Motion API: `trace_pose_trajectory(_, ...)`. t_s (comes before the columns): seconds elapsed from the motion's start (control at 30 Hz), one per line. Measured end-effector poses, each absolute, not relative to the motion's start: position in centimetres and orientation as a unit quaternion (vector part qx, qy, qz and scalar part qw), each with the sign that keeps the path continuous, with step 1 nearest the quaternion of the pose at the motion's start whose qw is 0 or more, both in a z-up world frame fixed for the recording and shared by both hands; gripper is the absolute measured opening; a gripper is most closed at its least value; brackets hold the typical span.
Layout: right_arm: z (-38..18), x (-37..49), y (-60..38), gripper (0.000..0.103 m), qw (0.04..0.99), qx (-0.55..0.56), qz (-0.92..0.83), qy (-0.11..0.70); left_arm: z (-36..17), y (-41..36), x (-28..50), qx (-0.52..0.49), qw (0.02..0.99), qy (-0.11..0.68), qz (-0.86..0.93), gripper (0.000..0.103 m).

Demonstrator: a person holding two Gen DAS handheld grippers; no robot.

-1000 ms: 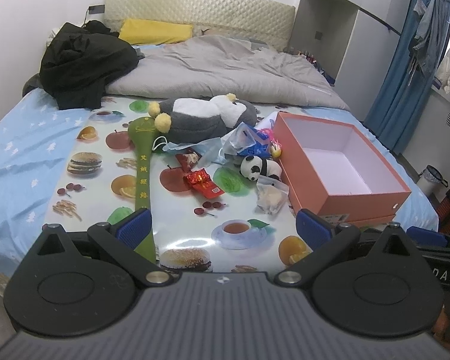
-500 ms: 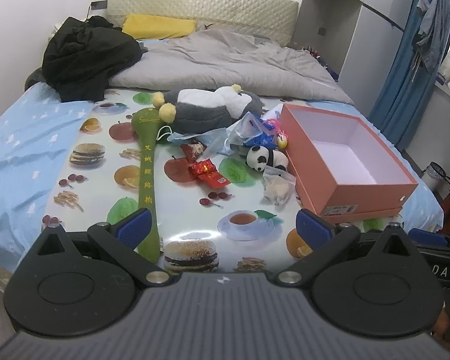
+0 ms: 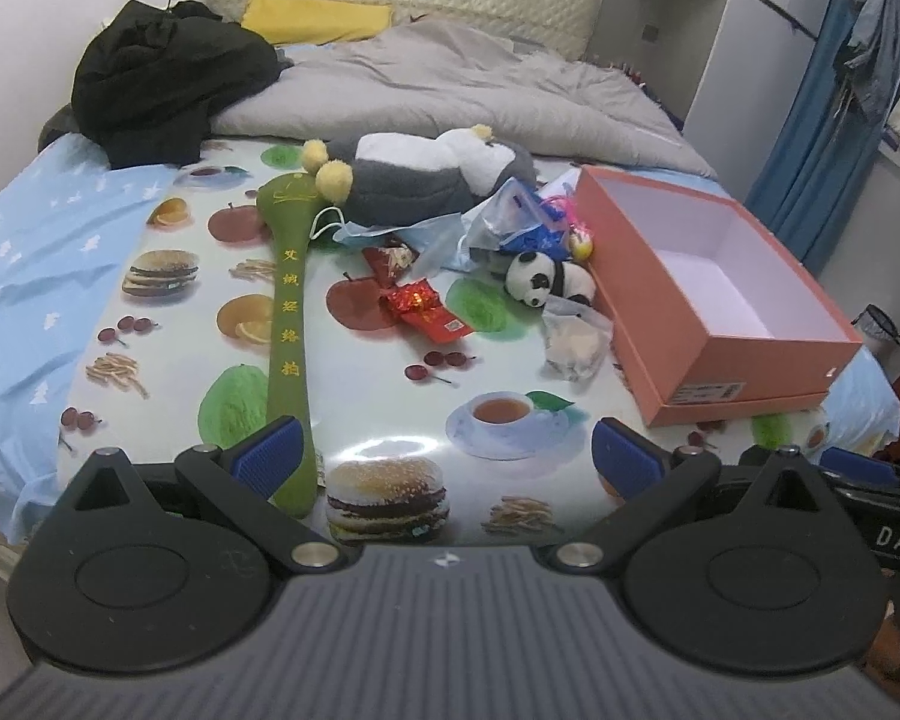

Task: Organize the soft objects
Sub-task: 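Close left tool on red foil candy packet while right tool closes on clear plastic bag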

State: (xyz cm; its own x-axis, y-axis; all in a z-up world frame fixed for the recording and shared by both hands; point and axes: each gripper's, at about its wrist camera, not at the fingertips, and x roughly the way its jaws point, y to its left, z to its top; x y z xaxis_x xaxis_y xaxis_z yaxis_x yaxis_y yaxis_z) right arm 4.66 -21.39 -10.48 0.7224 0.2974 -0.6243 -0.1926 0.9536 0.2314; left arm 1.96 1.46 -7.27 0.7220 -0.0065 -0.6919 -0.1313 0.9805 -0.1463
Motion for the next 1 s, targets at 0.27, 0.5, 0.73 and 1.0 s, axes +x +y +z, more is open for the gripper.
trace_pose_trajectory(0.27,-12.7,7.8,-20.5,0.103,0.924,0.076,0.136,0.349,-9.7,2.4,6.5,-0.082,0.918,0.384,0.045,0.103)
trace_pose_trajectory(0.5,-14.9,10.2,-18.5,0.103,0.925,0.068,0.135,0.349,-11.9,3.6,11.2,-0.084,0.917,0.388,0.049,0.103)
trace_pose_trajectory(0.73,-17.4,13.1,-16.3,0.097,0.921,0.057,0.143,0.357,-13.9,4.8,15.5,-0.091,0.915,0.389,0.048,0.102)
trace_pose_trajectory(1.0,-19.6,16.8,-13.9,0.087,0.929,0.011,0.128,0.348,-16.9,5.4,20.0,-0.112,0.910,0.396,0.041,0.102)
